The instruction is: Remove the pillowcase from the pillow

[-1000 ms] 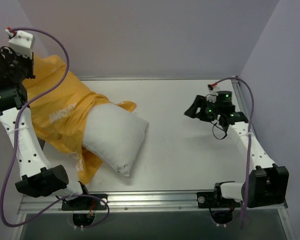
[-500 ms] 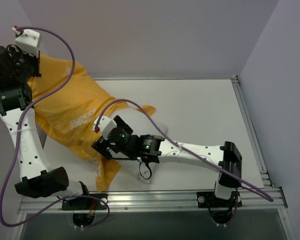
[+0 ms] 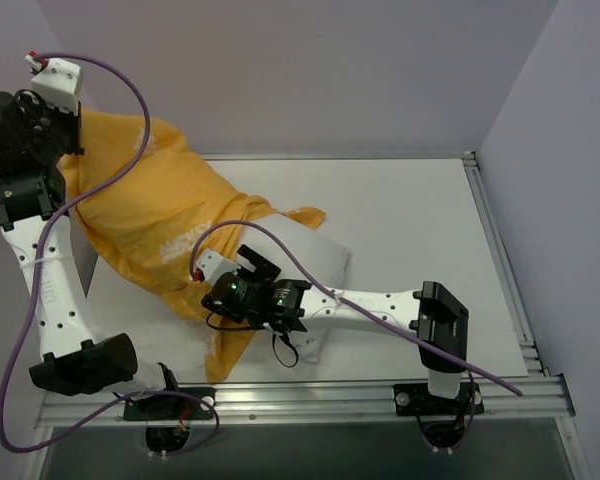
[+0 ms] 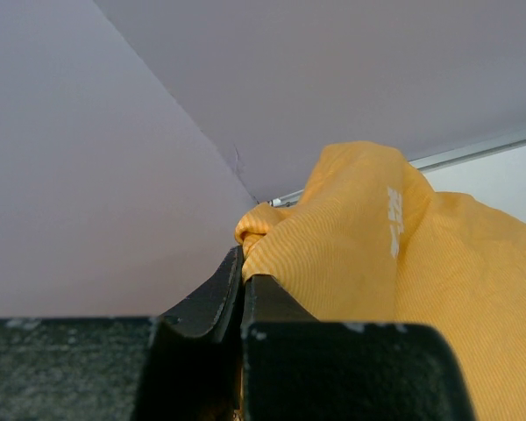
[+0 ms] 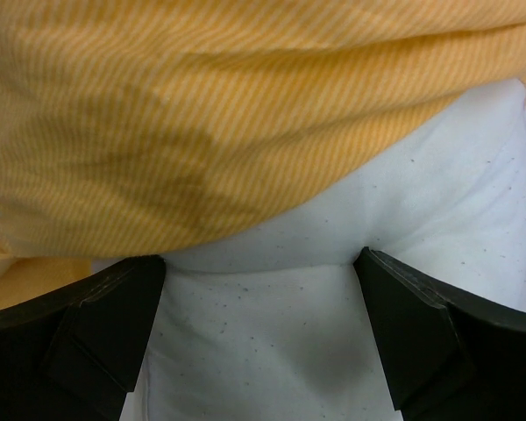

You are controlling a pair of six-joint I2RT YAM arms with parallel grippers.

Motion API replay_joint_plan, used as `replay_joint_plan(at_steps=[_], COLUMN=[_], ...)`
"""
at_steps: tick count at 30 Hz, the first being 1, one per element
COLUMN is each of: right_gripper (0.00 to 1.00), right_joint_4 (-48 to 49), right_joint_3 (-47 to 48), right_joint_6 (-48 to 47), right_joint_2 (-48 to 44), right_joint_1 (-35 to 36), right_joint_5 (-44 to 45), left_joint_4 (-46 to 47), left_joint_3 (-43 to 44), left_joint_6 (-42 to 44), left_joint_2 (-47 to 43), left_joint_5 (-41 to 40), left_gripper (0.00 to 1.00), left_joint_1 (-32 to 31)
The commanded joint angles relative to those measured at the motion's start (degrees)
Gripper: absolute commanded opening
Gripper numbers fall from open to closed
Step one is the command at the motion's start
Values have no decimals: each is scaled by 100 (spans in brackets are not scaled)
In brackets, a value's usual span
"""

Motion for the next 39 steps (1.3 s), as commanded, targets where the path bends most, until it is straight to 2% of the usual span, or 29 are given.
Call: replay_joint_plan(at_steps=[1,6,10,15,18,22,24,25,27,28,29,30,35,36,39], right_gripper=[100,100,100,100,100,99,95,91,64,44,6,0,0,0,0], right_joint_4=[-781,-316,-1026,-984,-1063,-773,-729,-694,-615,-528,-475,-396,-140,-62,105], right_joint_3=[-42,-630,-596,-754,-973,-1579,-1790,-1869,-2115,-2203,-2300,-2475,-3099,-3240,-3776], right_joint_6=[25,-272,-291,-45,191,875,1150,1395,1677,1791,1975,2064,2556,2618,2768], right_joint_2=[442,-207,-85,-593,-350,257,538,592,688,706,689,593,-39,-293,-881], right_joint_1=[-24,-5,-67,-50,-321,-1059,-1315,-1368,-1622,-1701,-1763,-1868,-2413,-2771,-3379], right_joint_5=[296,-265,-538,-812,-854,-1610,-1857,-1953,-2296,-2349,-2393,-2289,-2103,-2182,-2366], left_joint_4=[371,319,292,275,283,275,292,292,275,266,266,266,301,266,-84], left_joint_3=[324,395,456,465,491,553,579,588,641,650,667,702,1000,1132,2053], left_joint_6=[-138,-85,-129,-50,-94,-129,-129,-120,-129,-138,-147,-155,-260,-313,-638], left_joint_2=[-56,40,111,146,164,199,208,225,243,269,278,287,427,549,883], left_joint_5=[0,-71,-132,-211,-194,-272,-325,-343,-369,-369,-387,-404,-737,-791,-783], left_gripper=[2,2,2,2,2,2,2,2,2,2,2,2,2,2,2], left_joint_1=[-46,-46,-46,-38,-46,-46,-29,-11,6,15,33,42,226,304,752])
